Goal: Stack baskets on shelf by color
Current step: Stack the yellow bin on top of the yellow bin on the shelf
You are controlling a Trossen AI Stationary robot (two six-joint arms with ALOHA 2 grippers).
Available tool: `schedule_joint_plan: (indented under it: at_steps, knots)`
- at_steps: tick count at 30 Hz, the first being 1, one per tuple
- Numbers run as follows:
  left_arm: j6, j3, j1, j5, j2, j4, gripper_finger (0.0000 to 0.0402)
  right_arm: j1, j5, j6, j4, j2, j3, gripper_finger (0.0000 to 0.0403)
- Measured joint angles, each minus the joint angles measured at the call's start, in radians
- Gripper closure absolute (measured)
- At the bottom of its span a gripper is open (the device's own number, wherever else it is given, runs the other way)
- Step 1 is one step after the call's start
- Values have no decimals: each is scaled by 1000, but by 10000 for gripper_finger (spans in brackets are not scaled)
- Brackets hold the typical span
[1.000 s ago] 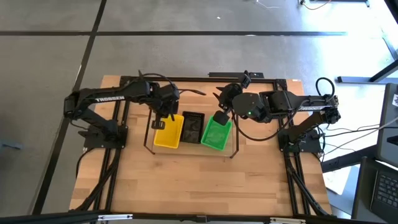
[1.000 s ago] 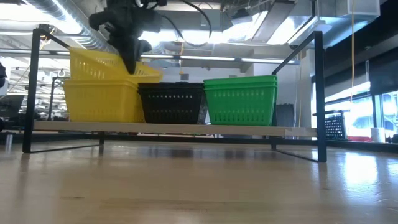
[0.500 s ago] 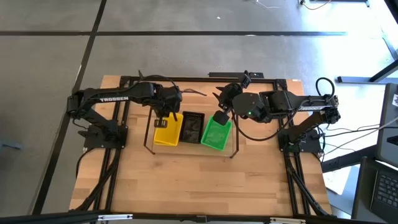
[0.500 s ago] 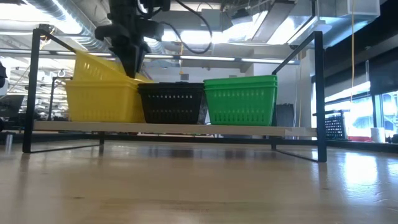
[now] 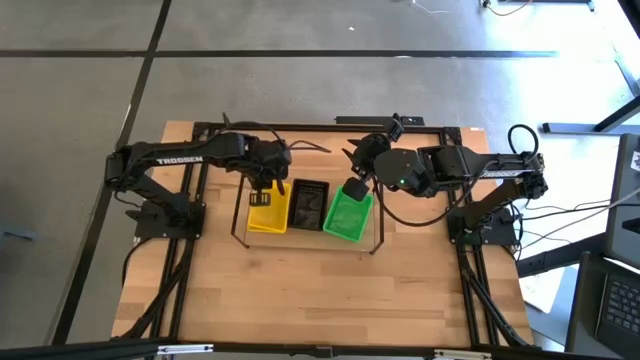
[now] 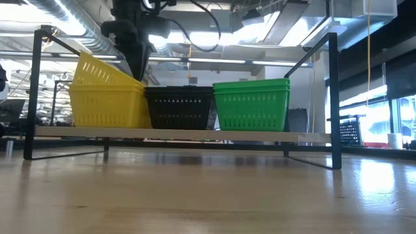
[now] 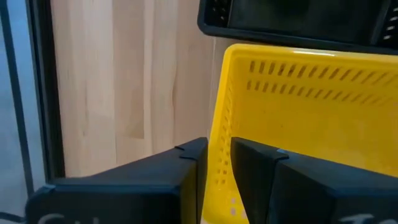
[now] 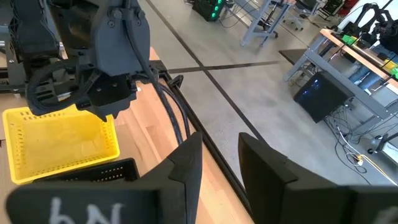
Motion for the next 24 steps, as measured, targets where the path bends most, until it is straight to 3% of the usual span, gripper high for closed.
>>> schedule_joint_plan:
  at_steps: [6, 11, 16, 24]
  knots:
    - [-4, 110, -28, -5, 2, -83, 342, -1, 0, 0, 0, 0, 0, 298]
    - [-35, 190, -53, -2, 3, -255, 347, -1, 0, 3, 0, -1, 0, 298]
    - [-86, 194, -62, 67, 3, -348, 393, -1, 0, 3, 0, -1, 0, 298]
    - [-98, 141, -74, 109, 4, -330, 400, -1, 7, 0, 0, -1, 0, 298]
